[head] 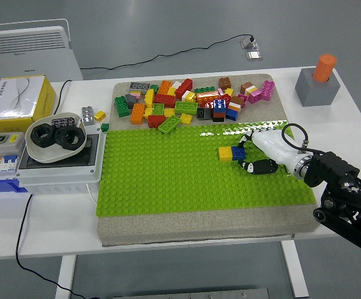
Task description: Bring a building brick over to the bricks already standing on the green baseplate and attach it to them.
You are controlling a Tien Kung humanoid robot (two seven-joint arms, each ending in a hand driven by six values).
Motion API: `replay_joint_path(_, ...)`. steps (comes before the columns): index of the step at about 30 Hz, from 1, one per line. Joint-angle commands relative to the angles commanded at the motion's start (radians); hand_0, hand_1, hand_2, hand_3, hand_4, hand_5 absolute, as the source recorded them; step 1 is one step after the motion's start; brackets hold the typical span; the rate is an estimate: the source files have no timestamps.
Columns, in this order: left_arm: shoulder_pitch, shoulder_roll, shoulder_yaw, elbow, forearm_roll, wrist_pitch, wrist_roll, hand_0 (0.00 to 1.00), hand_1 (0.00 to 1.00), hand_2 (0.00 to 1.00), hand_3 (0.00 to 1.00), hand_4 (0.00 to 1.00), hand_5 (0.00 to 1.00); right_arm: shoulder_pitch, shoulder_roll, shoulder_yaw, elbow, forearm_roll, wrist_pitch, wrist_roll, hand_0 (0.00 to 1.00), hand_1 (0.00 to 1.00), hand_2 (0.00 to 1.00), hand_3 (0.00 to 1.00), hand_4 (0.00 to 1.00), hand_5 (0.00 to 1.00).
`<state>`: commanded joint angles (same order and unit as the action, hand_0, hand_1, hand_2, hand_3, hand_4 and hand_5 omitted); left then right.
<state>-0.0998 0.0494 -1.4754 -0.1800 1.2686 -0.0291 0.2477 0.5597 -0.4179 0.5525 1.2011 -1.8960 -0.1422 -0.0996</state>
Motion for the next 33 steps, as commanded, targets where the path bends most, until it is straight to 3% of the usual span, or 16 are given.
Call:
replay_joint_path(10, -0.001, -0.001, -0.003, 0.000, 0.004, 0.000, 0.000, 0.628, 0.470, 0.599, 0.719, 0.998, 0.998, 0.009, 0.009, -0.017, -0.027, 0.022, 0.004, 0.004, 0.872, 0.875, 0.857, 0.642, 0.639, 0.438)
replay_joint_path(24, 0.002, -0.002, -0.003, 0.000, 0.003, 0.002, 0.002, 0.629, 0.473, 0.598, 0.719, 0.998, 0.998, 0.006, 0.000, -0.023, -0.014, 0.032, -0.009, 0.012, 0.872, 0.874, 0.857, 0.652, 0.630, 0.441)
replay_joint_path(29, 0.002, -0.003, -0.002, 0.000, -0.001, 0.003, 0.002, 0.629, 0.473, 0.598, 0.719, 0.998, 0.998, -0.003, -0.020, 0.005, 0.012, 0.089, -0.050, 0.041, 0.872, 0.874, 0.857, 0.652, 0.630, 0.441)
replay_joint_path(30, 0.002, -0.002, -0.002, 0.000, -0.001, 0.003, 0.002, 0.628, 0.473, 0.597, 0.718, 0.998, 0.998, -0.006, -0.027, 0.011, 0.019, 0.112, -0.066, 0.057, 0.872, 0.869, 0.846, 0.667, 0.648, 0.364)
replay_joint_path(33, 0.002, -0.002, -0.004, 0.000, 0.002, 0.002, 0.002, 0.628, 0.473, 0.597, 0.718, 0.998, 0.998, -0.029, -0.055, 0.037, 0.049, 0.193, -0.120, 0.125, 0.872, 0.869, 0.846, 0.667, 0.648, 0.364)
